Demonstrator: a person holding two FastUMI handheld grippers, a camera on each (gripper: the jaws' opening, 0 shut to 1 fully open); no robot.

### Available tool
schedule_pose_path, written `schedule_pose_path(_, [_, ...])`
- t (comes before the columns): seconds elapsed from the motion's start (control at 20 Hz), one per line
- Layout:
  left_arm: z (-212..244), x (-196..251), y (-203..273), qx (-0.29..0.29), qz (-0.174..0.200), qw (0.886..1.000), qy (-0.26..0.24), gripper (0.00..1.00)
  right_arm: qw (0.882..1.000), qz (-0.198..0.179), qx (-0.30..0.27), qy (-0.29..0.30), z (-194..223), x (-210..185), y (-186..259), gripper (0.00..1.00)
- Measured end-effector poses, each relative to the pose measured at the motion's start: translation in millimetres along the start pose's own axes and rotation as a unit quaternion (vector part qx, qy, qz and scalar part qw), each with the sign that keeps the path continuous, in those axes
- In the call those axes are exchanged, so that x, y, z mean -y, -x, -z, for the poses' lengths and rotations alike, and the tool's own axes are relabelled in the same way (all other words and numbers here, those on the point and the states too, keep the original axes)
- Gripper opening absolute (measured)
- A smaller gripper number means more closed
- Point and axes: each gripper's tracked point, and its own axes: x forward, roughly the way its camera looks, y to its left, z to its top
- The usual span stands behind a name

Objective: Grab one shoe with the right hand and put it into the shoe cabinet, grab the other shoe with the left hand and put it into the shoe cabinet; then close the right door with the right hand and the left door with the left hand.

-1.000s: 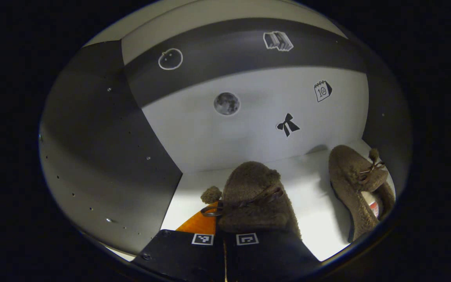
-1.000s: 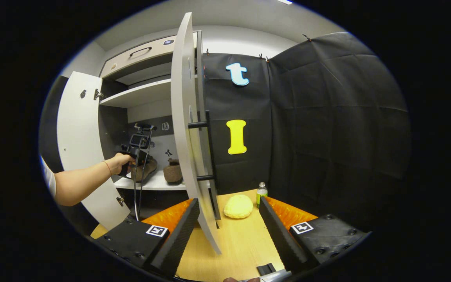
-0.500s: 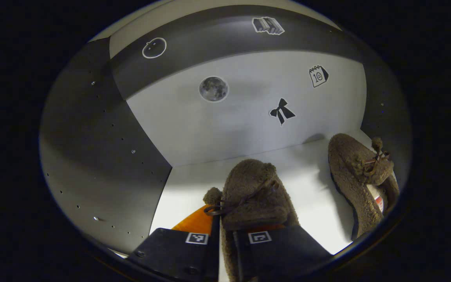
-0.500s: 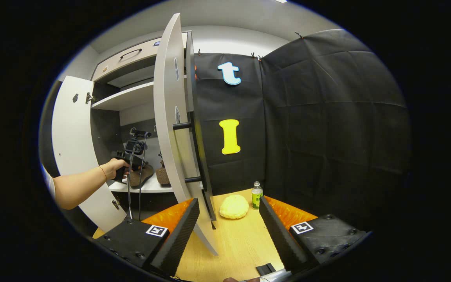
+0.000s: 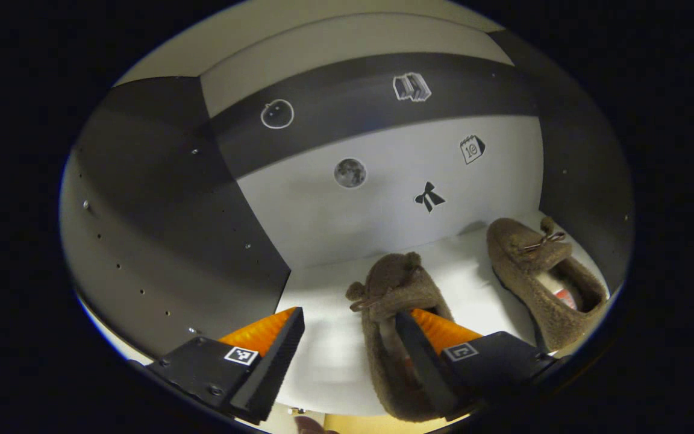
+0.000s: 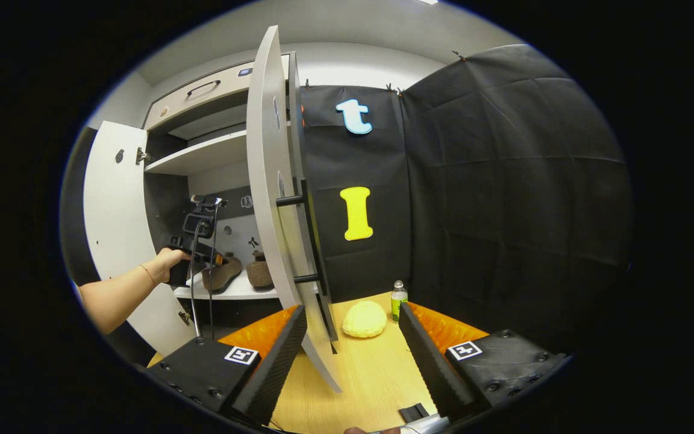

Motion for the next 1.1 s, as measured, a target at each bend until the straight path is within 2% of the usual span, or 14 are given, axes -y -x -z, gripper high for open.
schedule_pose_path(0.15, [-4, 6, 31, 0.028, 0.020, 0.999, 0.011, 0.96, 1.000, -0.008, 0.004, 0.001, -3, -4, 4, 0.98])
schedule_pose_path(0.35, [-22, 19, 91, 0.092, 0.046, 0.994, 0.029, 0.96, 1.000, -0.019, 0.008, 0.004, -10, -7, 7, 0.98])
schedule_pose_path(0.5, [-33, 31, 148, 0.138, 0.087, 0.986, 0.048, 0.96, 1.000, -0.018, 0.015, 0.012, -21, -1, 1, 0.98])
schedule_pose_path(0.65, [-38, 40, 208, 0.179, 0.129, 0.972, 0.083, 0.96, 0.999, -0.018, 0.021, 0.017, -33, 8, -14, 0.98])
schedule_pose_path(0.7, [-38, 40, 227, 0.189, 0.141, 0.967, 0.097, 1.00, 0.999, -0.016, 0.023, 0.018, -37, 12, -20, 0.98])
schedule_pose_path(0.75, [-35, 38, 247, 0.196, 0.148, 0.963, 0.110, 0.96, 0.999, -0.015, 0.026, 0.017, -41, 17, -26, 1.00])
schedule_pose_path(0.8, [-32, 36, 260, 0.203, 0.148, 0.960, 0.120, 0.98, 0.999, -0.013, 0.027, 0.018, -44, 23, -33, 1.00])
schedule_pose_path(0.95, [-13, 33, 292, 0.199, 0.147, 0.960, 0.130, 0.98, 0.999, -0.015, 0.031, 0.012, -56, 28, -56, 0.98])
schedule_pose_path(1.05, [-3, 37, 313, 0.189, 0.168, 0.957, 0.145, 0.93, 0.999, -0.017, 0.029, 0.001, -58, 30, -73, 0.98])
schedule_pose_path(1.1, [-1, 39, 325, 0.186, 0.187, 0.952, 0.154, 0.95, 0.999, -0.019, 0.030, -0.003, -59, 30, -81, 0.98])
